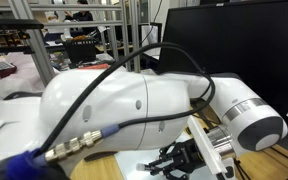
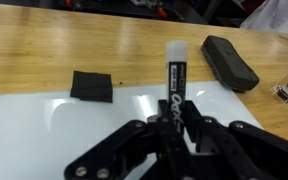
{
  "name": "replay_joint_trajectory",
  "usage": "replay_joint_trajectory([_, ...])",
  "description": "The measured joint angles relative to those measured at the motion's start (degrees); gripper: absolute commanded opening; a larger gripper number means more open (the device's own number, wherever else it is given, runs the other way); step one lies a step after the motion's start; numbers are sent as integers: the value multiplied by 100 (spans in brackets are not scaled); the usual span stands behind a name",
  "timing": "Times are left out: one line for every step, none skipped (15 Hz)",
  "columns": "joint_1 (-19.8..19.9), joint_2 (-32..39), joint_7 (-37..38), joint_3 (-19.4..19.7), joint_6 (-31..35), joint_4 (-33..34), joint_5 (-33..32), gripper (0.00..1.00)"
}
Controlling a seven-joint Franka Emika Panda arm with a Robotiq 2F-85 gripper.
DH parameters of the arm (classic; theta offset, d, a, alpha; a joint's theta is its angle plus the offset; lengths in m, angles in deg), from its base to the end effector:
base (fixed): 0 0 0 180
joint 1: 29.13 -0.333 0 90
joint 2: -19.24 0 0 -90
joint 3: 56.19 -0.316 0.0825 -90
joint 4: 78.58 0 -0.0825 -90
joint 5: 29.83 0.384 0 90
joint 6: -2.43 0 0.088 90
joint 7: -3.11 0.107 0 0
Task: Pick up the marker and write on the piece of paper
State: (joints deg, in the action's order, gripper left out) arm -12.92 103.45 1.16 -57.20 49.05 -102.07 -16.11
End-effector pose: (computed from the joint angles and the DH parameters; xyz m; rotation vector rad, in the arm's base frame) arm 0.6478 -0.1491 0.1203 -2.3779 0.2081 1.3366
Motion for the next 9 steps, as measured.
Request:
replay_joint_trajectory([1, 3, 45, -14, 0, 0, 1, 5])
replay_joint_trajectory([1, 7, 82, -24, 0, 0, 2, 5])
replay_joint_trajectory([2, 10, 118, -30, 0, 0, 4, 5])
replay_joint_trajectory([3, 10, 151, -34, 0, 0, 6, 5])
replay_joint_trajectory([7, 10, 177, -35, 0, 0, 7, 5])
replay_joint_trajectory([13, 10, 208, -37, 0, 0, 7, 5])
replay_joint_trajectory([22, 10, 241, -39, 0, 0, 8, 5])
replay_joint_trajectory([33, 10, 271, -41, 0, 0, 10, 5])
replay_joint_trajectory([45, 10, 294, -47, 0, 0, 11, 5])
